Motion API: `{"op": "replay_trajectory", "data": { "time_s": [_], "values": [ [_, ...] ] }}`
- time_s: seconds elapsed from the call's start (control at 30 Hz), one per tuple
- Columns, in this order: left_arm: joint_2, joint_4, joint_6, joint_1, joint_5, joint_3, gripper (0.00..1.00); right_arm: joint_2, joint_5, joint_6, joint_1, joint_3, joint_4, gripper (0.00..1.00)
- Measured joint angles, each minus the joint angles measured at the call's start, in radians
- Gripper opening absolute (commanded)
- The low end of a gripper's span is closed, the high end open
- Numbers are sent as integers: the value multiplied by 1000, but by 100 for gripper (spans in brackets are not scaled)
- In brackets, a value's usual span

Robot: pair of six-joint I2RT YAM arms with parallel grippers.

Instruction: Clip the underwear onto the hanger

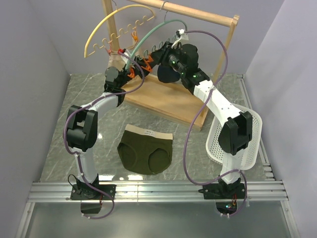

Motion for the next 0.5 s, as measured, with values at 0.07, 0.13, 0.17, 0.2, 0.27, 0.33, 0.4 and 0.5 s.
{"op": "replay_trajectory", "data": {
  "time_s": [0.07, 0.13, 0.17, 0.2, 0.27, 0.33, 0.4, 0.5],
  "values": [
    [0, -5, 0, -2, -2, 1, 17, 0, 3, 0, 0, 0, -3, 15],
    [0, -7, 0, -2, -2, 1, 35, 0, 4, -3, 0, 0, -5, 8],
    [0, -8, 3, -2, -2, 1, 39, 0, 3, -4, 0, 0, -5, 6],
    [0, -8, 5, -2, 2, 1, 43, 0, 5, -5, 0, 0, -5, 5],
    [-2, -11, 6, -5, 11, -1, 52, 0, 6, -8, -1, 0, -5, 0],
    [-13, -20, -8, 0, 27, -12, 63, 0, 3, -12, -5, 0, -5, 0],
    [-38, -28, -25, 8, 44, -42, 65, 0, -2, -15, -8, 0, -3, 0],
    [-98, -38, -47, 45, 63, -107, 68, 0, -24, -15, -13, -2, 1, 0]
  ]
}}
